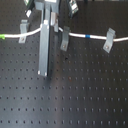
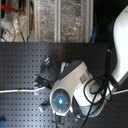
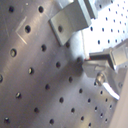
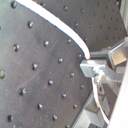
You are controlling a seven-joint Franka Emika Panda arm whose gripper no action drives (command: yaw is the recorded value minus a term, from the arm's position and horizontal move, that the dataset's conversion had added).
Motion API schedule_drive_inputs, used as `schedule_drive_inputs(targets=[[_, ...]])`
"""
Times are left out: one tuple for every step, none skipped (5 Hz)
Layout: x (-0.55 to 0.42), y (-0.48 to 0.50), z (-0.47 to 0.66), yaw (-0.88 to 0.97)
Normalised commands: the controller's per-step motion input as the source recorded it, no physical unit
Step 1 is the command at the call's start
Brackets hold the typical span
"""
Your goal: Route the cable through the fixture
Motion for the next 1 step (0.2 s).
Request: schedule_drive_inputs(targets=[[0.004, 0.023, 0.00, 0.00]])
